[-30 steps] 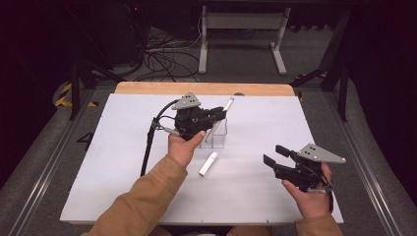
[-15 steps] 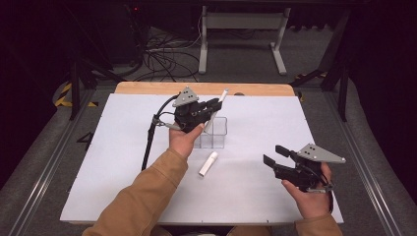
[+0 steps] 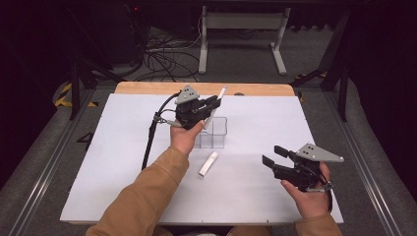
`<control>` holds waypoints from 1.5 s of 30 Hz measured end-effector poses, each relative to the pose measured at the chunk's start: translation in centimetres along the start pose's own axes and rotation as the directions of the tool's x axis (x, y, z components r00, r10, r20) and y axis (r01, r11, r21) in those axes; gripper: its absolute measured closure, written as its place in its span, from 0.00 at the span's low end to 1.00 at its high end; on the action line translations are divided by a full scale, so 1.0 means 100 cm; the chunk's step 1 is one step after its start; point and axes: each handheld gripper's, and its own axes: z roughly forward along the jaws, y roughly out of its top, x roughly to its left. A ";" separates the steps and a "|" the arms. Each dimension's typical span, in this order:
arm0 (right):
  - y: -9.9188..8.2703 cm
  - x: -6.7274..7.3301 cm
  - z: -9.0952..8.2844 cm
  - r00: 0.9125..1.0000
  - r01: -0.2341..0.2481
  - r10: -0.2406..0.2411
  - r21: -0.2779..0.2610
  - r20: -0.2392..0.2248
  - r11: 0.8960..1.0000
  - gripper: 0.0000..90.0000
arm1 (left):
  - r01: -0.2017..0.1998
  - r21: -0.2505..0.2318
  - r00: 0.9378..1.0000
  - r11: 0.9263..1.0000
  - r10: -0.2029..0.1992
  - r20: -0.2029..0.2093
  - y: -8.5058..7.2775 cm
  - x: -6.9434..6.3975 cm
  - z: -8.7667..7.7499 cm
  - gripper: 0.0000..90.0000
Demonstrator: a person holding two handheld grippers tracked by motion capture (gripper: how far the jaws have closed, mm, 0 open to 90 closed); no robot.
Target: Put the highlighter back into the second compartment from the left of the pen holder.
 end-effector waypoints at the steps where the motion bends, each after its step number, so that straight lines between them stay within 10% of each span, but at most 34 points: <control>1: 0.000 0.000 0.000 1.000 0.000 0.000 -0.001 0.000 1.000 0.45 | -0.003 -0.002 1.000 1.000 0.003 -0.005 0.000 0.000 0.000 0.87; 39: 0.000 0.001 0.000 1.000 0.004 -0.004 0.000 -0.006 1.000 0.45 | -0.053 0.084 0.998 0.995 0.052 0.018 -0.024 0.007 0.007 0.87; 45: 0.000 0.002 0.000 1.000 0.005 -0.005 0.000 -0.005 1.000 0.45 | -0.107 0.109 0.994 0.988 0.109 -0.013 -0.023 0.000 0.005 0.78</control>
